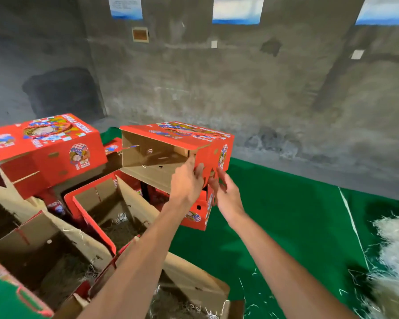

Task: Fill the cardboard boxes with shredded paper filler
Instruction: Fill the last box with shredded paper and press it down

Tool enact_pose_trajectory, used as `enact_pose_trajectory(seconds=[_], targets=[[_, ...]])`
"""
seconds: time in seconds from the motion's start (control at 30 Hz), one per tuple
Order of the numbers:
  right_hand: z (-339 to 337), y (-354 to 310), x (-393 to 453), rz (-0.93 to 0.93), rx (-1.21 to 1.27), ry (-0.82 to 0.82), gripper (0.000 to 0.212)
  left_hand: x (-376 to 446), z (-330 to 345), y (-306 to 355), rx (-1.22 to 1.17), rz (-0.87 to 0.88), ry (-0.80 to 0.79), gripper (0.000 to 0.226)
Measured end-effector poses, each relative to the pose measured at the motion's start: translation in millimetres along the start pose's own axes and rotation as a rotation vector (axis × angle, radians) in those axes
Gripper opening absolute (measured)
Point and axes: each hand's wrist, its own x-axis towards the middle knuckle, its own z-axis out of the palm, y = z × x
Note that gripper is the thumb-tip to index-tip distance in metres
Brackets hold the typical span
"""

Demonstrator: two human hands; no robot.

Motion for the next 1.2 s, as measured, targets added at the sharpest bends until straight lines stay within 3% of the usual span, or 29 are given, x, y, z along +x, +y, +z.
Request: enact_pose_trajectory(seconds=[0.4, 0.6, 0.9, 1.2], targets=[[-173.7, -37.3, -85.8, -0.126, 0.045, 0.288, 0.047, -82.8, 46.3, 191.6, 0.03, 0.269, -0.236, 0.019], [-271.1, -21.5, -172.0, -0.029, 0.025, 0.351, 0.045, -154.6, 113.6, 259.2, 0.092, 0.275, -0.377, 0.023], [-352.1, 57.7, -306.0, 0.307, -0.06, 0.267, 0.048, -267.4, 197.1, 283.1, 0.111, 0.108, -0.73, 0.018], [-379.5, 106.6, -365.1, 0.514, -0.011, 0.379, 0.044, -332.8, 248.9, 277.4, 0.141, 0.0, -0.961, 0.015]])
